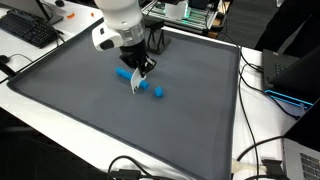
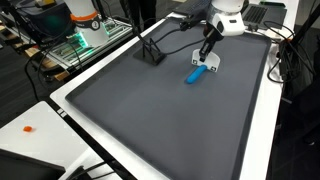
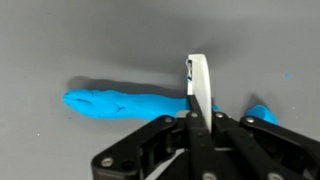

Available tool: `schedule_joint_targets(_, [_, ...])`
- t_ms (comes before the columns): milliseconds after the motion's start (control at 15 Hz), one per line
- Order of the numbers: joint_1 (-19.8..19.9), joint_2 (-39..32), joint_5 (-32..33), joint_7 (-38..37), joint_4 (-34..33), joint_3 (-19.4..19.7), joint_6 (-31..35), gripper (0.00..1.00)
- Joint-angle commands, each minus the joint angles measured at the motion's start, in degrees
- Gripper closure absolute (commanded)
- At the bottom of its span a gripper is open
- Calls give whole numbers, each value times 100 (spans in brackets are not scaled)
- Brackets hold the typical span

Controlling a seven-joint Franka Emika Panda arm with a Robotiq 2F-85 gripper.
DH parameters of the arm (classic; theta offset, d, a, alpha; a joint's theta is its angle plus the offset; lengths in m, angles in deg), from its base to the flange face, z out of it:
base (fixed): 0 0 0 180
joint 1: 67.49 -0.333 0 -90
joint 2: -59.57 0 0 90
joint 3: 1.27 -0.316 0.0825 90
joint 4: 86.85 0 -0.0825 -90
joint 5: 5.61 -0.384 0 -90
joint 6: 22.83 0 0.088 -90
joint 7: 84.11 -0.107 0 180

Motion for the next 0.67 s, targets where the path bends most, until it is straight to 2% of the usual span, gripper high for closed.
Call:
schedule_joint_targets(0, [62,-95,-236,-52,-6,-107,-349,99])
schedule_joint_targets(333, [74,-37,-392,80,7,-180,-256,99])
schedule_joint_targets(600, [3,44,-225,6,9,-103,-252,99])
